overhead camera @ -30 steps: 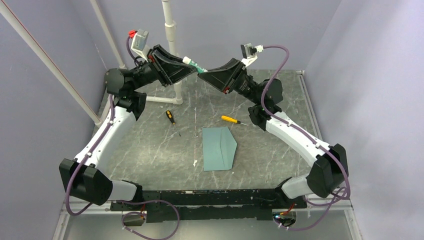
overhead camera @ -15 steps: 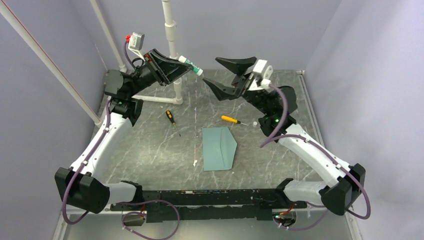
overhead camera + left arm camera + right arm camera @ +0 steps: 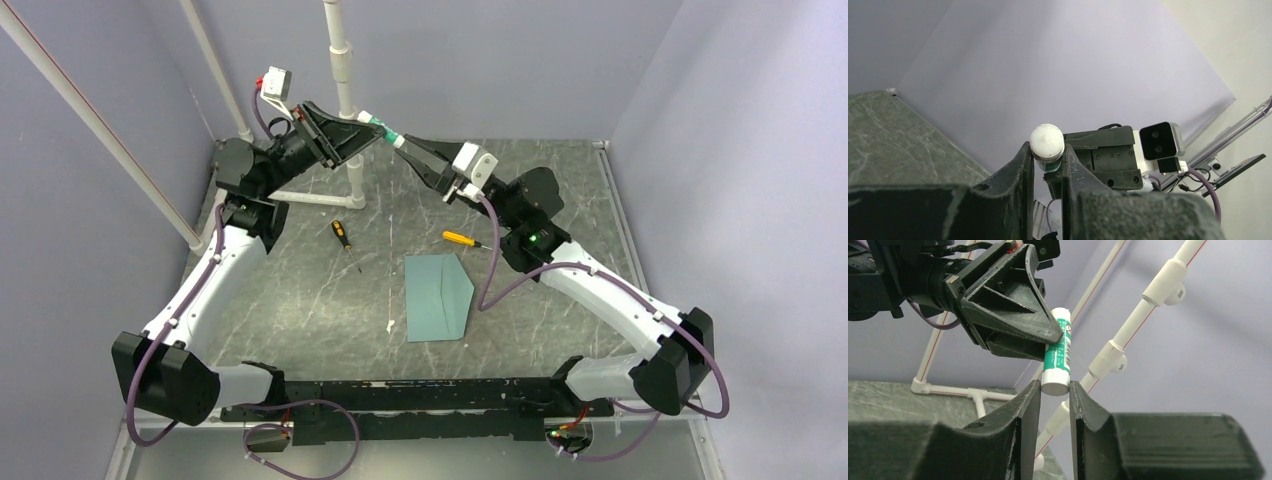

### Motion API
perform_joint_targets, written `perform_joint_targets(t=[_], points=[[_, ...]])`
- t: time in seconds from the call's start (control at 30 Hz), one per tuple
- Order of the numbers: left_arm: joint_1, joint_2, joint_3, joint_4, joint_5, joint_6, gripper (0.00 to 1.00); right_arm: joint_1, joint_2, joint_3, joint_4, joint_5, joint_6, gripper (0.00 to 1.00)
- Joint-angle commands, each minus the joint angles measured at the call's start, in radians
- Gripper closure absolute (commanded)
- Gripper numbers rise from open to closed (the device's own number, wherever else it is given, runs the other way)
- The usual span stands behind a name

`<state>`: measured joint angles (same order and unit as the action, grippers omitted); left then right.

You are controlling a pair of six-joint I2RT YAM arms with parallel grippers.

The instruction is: Place the letter into the envelope and seal it

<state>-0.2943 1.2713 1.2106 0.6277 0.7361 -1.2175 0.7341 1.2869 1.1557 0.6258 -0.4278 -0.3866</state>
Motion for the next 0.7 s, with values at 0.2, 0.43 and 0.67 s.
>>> perform_joint_targets(t=[0.2,0.43,0.67], points=[[0.0,-0.002,0.004,0.057,-0.003,-0.037,0.97,0.003,0.023,0.076,0.041,-0.029,0.048,0.79],[0.0,0.012,0.021,0.203,0.092,0.031,0.98,-0.034,0.03,0.23,-0.023,-0.094,0.595,0.98],[0.001,0.01,0.055,0.229,0.17,0.187,0.98,-0.078,0.018,0.245,0.16,-0.092,1.173,1.0]])
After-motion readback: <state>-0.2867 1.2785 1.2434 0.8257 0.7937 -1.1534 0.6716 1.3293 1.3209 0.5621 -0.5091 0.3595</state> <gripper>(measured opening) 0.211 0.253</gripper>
